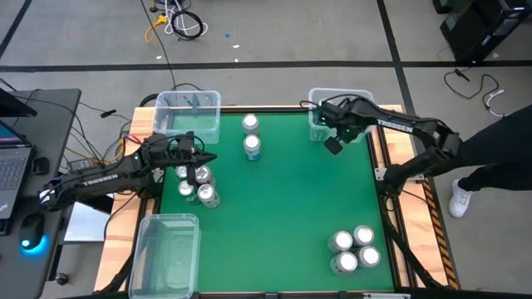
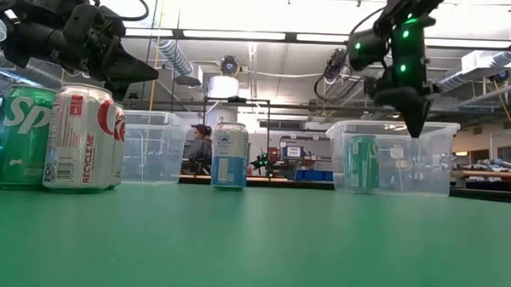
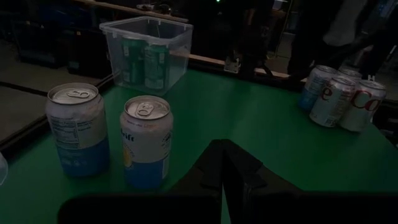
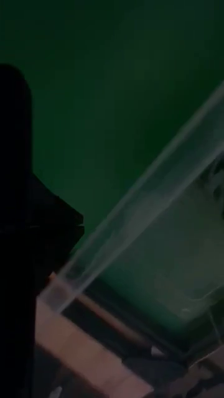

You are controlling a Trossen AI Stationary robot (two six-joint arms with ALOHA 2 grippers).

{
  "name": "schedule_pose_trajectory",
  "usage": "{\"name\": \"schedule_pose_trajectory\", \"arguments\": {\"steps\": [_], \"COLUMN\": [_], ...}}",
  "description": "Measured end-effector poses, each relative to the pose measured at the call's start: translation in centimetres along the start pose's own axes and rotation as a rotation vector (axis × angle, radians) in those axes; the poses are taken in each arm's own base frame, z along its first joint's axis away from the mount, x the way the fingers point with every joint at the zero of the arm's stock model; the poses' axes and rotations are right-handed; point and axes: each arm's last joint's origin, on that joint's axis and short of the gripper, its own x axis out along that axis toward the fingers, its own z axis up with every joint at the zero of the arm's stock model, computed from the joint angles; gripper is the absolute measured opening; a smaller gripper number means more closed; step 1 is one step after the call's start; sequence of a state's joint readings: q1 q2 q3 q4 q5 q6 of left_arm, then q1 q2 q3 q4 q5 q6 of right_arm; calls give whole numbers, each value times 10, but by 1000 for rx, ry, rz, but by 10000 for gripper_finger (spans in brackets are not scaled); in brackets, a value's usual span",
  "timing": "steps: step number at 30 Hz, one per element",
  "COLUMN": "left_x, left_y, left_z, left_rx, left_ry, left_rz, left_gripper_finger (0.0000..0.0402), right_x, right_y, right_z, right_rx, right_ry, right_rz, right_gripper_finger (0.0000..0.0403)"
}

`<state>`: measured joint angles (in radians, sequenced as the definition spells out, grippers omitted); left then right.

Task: Sort soda cans
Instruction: Adjust the right transparent bin

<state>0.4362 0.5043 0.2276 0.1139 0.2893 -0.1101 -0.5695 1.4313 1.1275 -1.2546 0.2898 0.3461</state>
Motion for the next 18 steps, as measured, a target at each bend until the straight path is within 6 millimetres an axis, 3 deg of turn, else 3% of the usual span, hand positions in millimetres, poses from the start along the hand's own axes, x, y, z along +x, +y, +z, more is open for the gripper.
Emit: {"name": "schedule_pose_trajectory", "arguments": {"steps": [9, 14, 18], "left_x": [0, 0, 0], "left_y": [0, 0, 0], "left_z": [0, 2, 2], "left_rx": [-10, -7, -12], "left_ry": [-5, -22, -24], "left_rz": [0, 1, 0], "left_gripper_finger": [7, 7, 7], "right_x": [-36, -47, -40], "right_y": [5, 21, 38], "right_z": [-15, -1, 16], "right_rx": [75, 103, 87], "right_ry": [-233, -420, -474], "right_rz": [134, 284, 327], "right_gripper_finger": [0, 0, 0]}}
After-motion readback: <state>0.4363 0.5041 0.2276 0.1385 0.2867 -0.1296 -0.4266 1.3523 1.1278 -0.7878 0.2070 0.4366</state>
